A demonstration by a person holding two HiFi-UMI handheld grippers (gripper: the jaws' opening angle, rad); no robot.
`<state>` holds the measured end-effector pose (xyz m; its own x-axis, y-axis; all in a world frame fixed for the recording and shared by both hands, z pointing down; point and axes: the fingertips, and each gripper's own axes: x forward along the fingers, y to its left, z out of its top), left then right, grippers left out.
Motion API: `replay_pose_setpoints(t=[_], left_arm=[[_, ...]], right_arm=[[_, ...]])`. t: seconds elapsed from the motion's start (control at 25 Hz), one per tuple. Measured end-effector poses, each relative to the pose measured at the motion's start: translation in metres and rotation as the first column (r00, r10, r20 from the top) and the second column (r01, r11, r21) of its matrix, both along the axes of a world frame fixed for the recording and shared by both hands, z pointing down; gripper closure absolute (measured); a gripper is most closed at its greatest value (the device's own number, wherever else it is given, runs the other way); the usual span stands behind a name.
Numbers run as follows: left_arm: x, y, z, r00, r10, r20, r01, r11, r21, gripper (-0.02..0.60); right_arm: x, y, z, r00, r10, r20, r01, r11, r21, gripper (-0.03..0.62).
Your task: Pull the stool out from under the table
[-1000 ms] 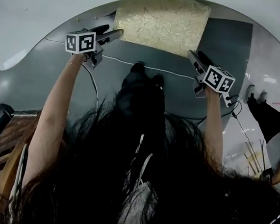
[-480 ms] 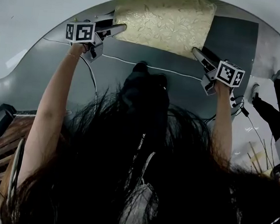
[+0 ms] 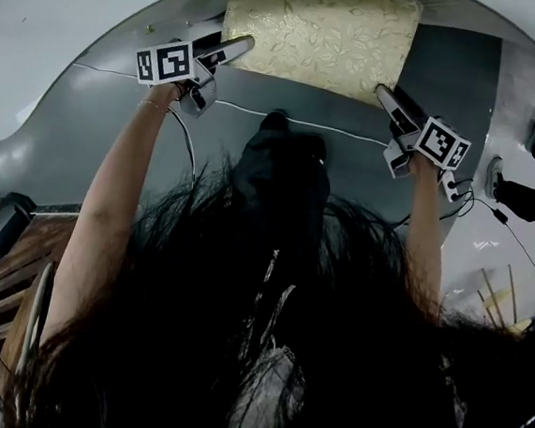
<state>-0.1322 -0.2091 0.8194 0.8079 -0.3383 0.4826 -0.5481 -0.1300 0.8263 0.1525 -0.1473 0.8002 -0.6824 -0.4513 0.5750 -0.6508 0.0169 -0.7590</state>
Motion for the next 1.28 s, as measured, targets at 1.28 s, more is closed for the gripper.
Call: replay_pose_setpoints(t=[1.28], left_arm=[[-0.003,-0.001,-0.020,0.981,0.112,0.162,-0.074,0.971,-0.225,0.198]], right_arm=[[-0.002,0.007,0.005,0.993,0.088,0.084,-0.076,0.987,-0.145,0.329]])
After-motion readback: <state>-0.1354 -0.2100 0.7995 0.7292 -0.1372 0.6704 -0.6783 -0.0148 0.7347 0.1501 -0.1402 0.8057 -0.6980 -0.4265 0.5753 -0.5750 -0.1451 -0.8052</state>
